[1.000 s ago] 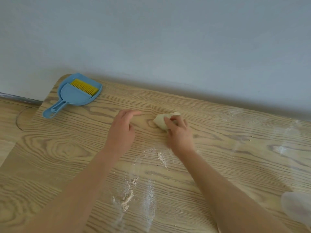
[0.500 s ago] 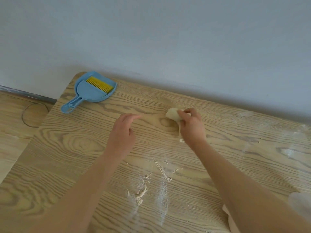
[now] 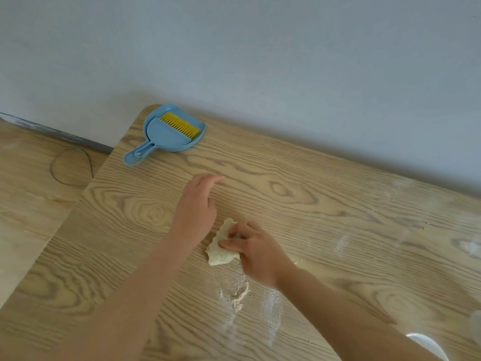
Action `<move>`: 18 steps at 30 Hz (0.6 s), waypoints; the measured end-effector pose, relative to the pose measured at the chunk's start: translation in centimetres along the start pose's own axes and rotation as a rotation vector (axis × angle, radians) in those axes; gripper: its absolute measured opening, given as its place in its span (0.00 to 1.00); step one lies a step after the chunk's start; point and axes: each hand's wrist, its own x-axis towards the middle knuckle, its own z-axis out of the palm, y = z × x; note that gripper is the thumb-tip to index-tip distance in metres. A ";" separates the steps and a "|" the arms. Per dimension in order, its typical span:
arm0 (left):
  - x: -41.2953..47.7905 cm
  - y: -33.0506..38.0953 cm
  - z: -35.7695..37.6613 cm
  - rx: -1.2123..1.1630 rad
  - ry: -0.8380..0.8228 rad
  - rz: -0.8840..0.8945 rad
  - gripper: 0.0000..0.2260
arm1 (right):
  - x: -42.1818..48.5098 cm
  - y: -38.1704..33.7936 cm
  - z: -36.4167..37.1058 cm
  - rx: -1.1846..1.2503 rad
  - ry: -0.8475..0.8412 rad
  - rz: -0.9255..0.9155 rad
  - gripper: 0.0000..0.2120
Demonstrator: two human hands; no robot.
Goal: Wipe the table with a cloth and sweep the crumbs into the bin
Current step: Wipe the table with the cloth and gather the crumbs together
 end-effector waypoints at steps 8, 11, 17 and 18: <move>-0.7 -1.5 -1.2 0.021 0.009 -0.076 0.26 | 7.3 6.5 -6.1 -0.059 0.394 0.501 0.16; -1.2 -2.4 -1.8 0.024 0.018 -0.107 0.25 | 9.1 7.1 -5.0 -0.114 0.297 0.586 0.21; -1.6 -3.2 -2.2 0.006 0.028 -0.121 0.25 | 7.7 1.8 -0.5 -0.071 0.170 0.193 0.24; -1.6 -3.2 -2.1 0.004 0.032 -0.118 0.25 | 6.5 1.0 0.1 -0.053 0.145 0.143 0.24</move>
